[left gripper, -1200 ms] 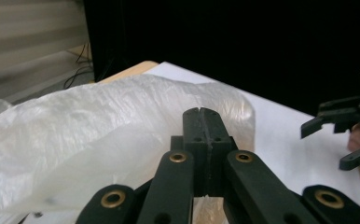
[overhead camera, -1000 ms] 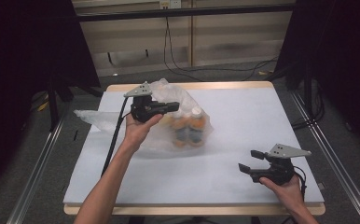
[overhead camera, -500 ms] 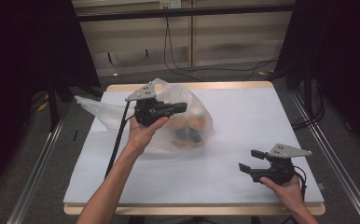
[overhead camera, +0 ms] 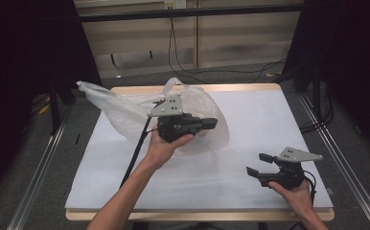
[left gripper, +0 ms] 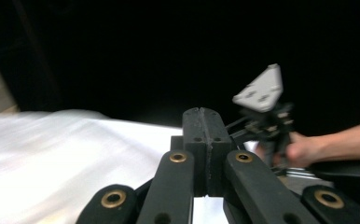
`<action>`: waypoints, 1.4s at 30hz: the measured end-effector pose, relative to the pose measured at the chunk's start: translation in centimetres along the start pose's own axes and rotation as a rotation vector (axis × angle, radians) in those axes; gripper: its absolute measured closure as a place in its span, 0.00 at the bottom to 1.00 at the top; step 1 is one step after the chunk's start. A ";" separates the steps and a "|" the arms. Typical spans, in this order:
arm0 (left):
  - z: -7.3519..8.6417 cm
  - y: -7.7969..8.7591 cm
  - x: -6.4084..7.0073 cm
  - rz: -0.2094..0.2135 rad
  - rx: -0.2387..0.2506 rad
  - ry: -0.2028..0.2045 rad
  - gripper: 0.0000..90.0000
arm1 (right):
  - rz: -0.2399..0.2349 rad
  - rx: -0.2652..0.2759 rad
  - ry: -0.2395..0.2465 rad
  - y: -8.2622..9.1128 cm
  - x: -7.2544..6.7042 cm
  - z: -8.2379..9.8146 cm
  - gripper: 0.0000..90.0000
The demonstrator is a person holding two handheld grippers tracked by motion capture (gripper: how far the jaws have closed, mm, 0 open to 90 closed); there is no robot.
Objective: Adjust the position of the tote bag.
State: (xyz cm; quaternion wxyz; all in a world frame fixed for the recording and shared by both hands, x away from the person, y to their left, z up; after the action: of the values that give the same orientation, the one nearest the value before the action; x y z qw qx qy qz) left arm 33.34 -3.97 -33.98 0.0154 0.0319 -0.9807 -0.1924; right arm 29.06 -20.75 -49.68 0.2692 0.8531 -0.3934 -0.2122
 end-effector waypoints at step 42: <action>7.9 4.6 -10.4 -0.327 -0.182 0.165 0.67 | -0.096 0.136 0.174 -2.7 -2.9 -16.5 0.62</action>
State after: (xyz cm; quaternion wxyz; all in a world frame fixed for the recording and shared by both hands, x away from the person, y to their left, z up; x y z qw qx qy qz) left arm 43.13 3.99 -39.76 0.0671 0.2049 -0.9364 -0.2768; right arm 38.26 -12.16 -38.30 0.2332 0.9023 -0.3410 -0.1229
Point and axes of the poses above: each handheld gripper's, and its own axes: y roughly backward along the jaws, z roughly out of its underside, x roughly to its right, the point moved 10 cm from there along -y, roughly forward along the jaws, and after that the axes turned 11 degrees about -x, right-handed, at the moved point
